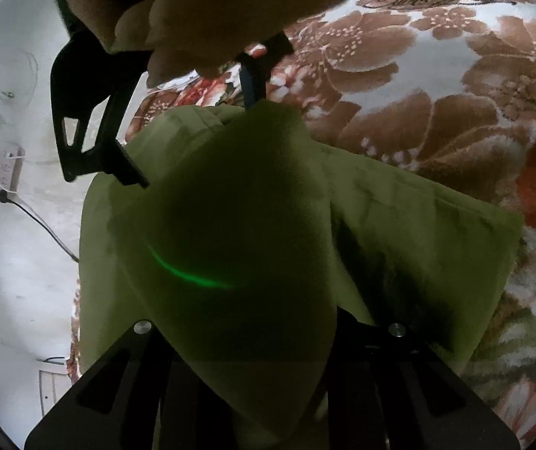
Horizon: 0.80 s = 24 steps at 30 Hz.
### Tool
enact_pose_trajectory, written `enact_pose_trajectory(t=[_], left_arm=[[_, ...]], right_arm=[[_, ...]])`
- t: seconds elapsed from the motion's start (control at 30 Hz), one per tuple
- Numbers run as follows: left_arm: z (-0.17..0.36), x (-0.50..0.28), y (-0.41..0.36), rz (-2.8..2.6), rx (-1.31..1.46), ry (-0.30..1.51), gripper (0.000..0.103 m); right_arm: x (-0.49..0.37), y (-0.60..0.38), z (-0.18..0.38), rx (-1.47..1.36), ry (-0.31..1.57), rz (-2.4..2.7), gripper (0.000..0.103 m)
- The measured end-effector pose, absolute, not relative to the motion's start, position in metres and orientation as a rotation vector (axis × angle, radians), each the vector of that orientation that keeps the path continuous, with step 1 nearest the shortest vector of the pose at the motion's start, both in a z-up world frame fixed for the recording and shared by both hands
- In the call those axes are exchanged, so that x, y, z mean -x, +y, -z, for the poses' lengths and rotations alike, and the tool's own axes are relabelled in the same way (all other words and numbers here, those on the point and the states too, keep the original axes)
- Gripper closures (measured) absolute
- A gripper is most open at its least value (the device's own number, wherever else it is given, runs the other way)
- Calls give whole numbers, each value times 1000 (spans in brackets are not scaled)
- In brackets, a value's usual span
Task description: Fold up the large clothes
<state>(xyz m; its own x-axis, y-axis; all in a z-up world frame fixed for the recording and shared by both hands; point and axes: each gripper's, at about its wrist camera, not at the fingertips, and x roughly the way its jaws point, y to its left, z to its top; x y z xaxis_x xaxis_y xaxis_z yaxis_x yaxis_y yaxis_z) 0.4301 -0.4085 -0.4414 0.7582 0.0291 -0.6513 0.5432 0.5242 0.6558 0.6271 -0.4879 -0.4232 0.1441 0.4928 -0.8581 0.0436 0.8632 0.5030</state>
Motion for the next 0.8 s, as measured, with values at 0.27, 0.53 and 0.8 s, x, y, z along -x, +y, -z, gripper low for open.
enact_pose_trajectory(t=[0.27,0.53,0.8], left_arm=[[441,-433,-405,366,-978,656,90],[435,-436,-404,363,-961,669,89],[420,-424,-406,395,-997,611,75]], right_arm=[[-632,-498,425,-692,1395,-432,15],[-628,-495,429,-670,1445,-501,84],[-618,-499,390,-567,1426,-539,95]])
